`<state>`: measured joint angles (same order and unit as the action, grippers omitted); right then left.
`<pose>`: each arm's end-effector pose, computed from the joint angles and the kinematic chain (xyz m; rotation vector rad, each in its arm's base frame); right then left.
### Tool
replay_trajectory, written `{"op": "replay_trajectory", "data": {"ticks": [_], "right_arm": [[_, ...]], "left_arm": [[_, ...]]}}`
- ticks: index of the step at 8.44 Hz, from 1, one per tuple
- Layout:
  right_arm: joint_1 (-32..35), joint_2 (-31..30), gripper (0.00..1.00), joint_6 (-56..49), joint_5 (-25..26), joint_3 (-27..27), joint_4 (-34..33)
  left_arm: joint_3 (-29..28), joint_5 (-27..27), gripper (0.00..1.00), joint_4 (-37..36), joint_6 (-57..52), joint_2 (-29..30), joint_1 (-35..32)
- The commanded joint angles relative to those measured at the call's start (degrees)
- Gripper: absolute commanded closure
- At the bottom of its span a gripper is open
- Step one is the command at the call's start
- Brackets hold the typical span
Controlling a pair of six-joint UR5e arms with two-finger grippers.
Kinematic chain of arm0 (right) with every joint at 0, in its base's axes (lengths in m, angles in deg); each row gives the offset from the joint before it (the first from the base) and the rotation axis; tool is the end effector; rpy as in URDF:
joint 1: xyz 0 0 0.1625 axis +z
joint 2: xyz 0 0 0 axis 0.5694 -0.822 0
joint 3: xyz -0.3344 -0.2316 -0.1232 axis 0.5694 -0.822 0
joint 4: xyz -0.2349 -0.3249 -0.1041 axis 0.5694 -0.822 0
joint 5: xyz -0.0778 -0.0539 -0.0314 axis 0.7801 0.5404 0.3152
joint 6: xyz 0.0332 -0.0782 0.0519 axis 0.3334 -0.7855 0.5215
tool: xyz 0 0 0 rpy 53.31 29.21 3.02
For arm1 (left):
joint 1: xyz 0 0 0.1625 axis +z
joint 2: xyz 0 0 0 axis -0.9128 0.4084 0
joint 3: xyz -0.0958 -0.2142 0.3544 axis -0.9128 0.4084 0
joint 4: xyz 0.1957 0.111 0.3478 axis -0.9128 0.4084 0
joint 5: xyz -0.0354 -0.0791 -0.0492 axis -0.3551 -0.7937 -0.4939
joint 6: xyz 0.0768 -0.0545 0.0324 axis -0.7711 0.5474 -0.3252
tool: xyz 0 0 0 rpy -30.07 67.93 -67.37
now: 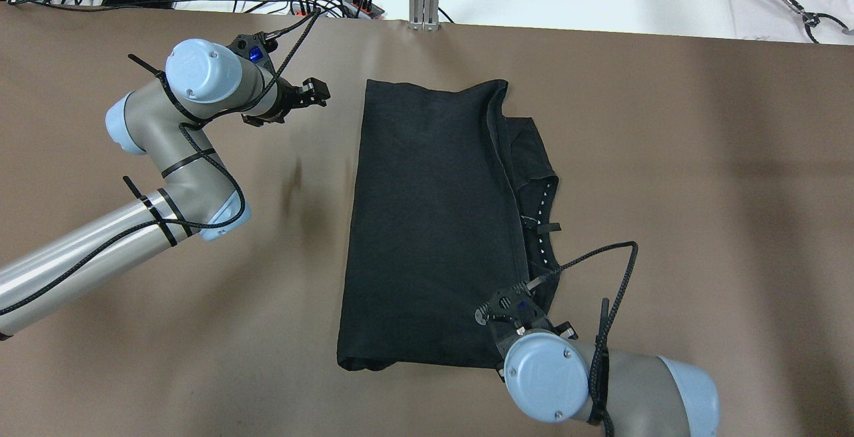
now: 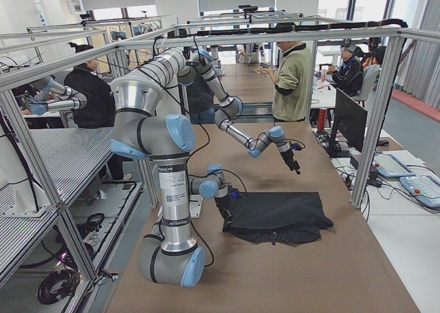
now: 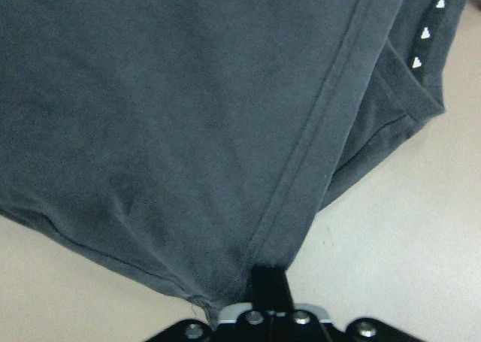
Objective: Fold clothes
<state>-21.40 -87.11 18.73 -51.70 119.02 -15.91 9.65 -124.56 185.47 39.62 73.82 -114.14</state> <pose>-0.5004 -0.2642 0.2999 0.3368 -0.5078 -0.3888 0.4332 -0.6529 0.3099 0.3087 1.0183 -0.5316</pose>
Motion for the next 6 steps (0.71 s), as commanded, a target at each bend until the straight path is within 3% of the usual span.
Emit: {"op": "replay_trajectory", "data": {"ticks": [1,2,3,6], "right_arm": [[-0.9,-1.1,0.81,2.3,-0.4,2.3,0.0],[-0.7,-1.0,0.62,2.4,-0.5,2.5,0.1],[-0.6,-0.9,0.07,3.2,-0.5,3.3,0.2],[3.2,-0.6,0.05,7.0,-0.5,2.1,3.6]], "left_arm": [[0.4,0.2,0.06,0.0,0.0,-0.6,0.4],[0.4,0.1,0.06,0.0,0.0,-0.6,0.4],[0.4,0.1,0.06,0.0,0.0,-0.6,0.4],[0.4,0.1,0.06,0.0,0.0,-0.6,0.4]]}}
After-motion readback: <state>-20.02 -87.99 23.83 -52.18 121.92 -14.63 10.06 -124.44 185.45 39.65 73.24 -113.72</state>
